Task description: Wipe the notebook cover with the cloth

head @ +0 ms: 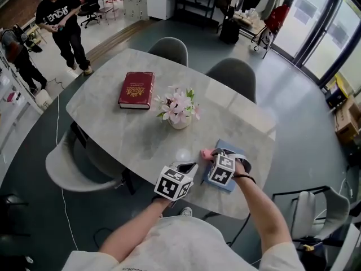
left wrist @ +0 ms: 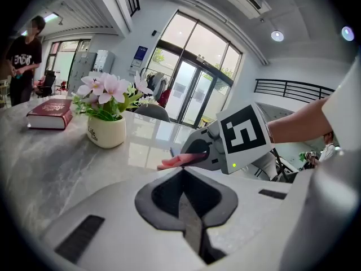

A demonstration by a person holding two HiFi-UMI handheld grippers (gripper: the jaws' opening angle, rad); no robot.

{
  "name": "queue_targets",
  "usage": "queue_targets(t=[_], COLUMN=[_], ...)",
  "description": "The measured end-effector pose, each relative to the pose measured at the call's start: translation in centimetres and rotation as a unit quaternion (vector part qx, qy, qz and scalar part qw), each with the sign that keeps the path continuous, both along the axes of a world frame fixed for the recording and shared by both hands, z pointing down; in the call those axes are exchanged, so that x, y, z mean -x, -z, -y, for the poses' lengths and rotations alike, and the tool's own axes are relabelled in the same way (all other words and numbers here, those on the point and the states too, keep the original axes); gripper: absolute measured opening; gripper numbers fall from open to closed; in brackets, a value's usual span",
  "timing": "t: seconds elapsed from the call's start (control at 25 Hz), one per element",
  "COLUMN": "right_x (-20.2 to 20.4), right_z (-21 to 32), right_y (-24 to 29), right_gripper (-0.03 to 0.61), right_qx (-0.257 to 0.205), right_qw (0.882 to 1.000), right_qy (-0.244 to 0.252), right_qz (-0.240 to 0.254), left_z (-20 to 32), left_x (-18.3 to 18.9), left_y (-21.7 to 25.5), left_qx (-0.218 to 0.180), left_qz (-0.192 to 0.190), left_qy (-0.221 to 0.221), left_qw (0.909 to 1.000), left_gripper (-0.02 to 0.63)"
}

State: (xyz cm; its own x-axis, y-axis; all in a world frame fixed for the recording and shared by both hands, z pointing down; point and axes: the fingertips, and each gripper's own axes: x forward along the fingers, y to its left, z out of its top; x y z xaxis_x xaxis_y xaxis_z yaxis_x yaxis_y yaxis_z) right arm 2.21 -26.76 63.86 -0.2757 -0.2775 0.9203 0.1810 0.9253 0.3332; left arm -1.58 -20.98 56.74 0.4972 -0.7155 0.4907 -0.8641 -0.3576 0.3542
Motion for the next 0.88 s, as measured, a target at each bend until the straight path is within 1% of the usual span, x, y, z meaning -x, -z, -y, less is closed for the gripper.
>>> queue_targets(t=[0.4,0.88], right_x=[0.0,-0.1], right_z=[-2.9,-6.6], right_y=[-0.4,-0.1], right_gripper=[0.014,0.014], right_qx=[0.007,0.011], right_qw=[1.0,0.999], right_qy=[-0.016,-0.032], right_qz=[-0.008,-0.008], left_z=[-2.1,-4.3], left_x=[0.7,0.7], left_y=[-0.2,0.2], left_qx=[0.003,0.0], left_qz=[-0.006,-0.009], left_qy=[-0.016,-0.038], left_qw=[0.9998,0.9992], left_gripper=[0.008,0.008])
